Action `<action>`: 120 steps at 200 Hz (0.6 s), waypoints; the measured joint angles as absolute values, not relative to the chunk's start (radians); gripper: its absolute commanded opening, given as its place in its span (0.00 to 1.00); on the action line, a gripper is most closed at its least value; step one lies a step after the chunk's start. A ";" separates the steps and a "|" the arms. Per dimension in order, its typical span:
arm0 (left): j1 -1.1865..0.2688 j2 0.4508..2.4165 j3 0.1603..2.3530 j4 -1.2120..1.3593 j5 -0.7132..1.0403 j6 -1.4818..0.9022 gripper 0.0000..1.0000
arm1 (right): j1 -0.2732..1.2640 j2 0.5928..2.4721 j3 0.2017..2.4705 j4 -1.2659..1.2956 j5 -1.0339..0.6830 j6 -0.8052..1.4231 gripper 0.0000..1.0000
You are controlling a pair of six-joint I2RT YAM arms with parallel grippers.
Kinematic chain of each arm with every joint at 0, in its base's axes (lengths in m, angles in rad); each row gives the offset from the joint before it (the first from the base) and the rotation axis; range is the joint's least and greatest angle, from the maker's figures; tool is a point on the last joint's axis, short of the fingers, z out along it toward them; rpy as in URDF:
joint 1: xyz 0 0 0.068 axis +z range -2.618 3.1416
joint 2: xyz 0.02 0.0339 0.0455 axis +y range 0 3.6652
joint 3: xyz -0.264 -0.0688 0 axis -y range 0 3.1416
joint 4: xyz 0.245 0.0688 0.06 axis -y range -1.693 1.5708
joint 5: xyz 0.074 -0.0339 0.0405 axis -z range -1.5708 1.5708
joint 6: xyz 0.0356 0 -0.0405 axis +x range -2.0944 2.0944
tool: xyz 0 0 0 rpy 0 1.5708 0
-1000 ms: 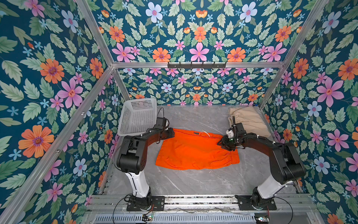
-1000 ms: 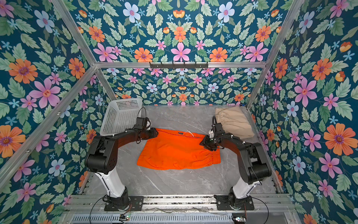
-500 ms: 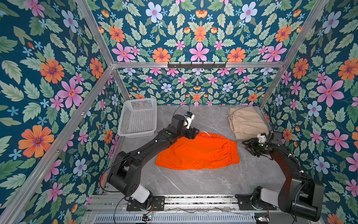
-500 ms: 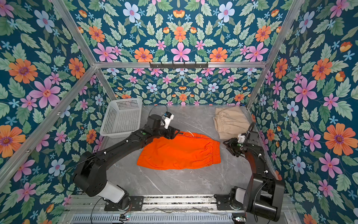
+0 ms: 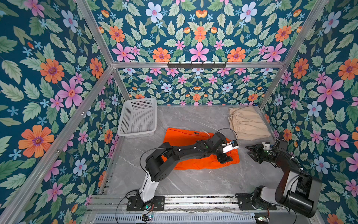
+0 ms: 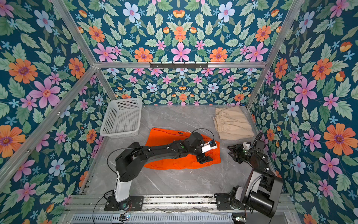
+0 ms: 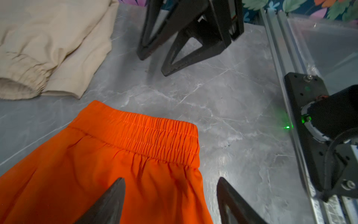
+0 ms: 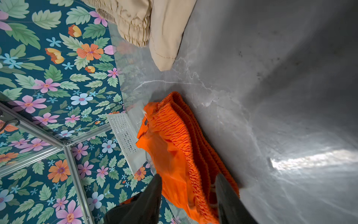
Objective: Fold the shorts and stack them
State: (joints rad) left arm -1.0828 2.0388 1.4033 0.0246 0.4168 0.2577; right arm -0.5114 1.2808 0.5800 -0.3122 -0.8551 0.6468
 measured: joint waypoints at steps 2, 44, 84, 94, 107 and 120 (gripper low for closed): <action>-1.087 2.045 1.407 0.025 0.416 0.265 0.77 | -0.512 1.281 0.580 -0.312 -0.855 0.647 0.47; -1.129 2.138 1.454 0.025 0.386 0.344 0.79 | -0.515 1.281 0.579 -0.312 -0.857 0.645 0.47; -1.145 2.190 1.452 0.036 0.305 0.392 0.66 | -0.516 1.277 0.579 -0.322 -0.860 0.637 0.48; -1.148 2.193 1.444 0.055 0.280 0.395 0.58 | -0.516 1.272 0.578 -0.330 -0.860 0.631 0.49; -1.146 2.193 1.426 0.094 0.258 0.395 0.49 | -0.516 1.266 0.577 -0.340 -0.860 0.625 0.50; -1.145 2.189 1.397 0.143 0.237 0.390 0.41 | -0.516 1.263 0.577 -0.353 -0.861 0.620 0.51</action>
State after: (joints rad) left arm -1.1454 2.1887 1.3972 0.1432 0.2371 0.3901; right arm -0.5159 1.2629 0.5766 -0.3527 -0.8612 0.6205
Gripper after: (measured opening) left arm 0.467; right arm 0.505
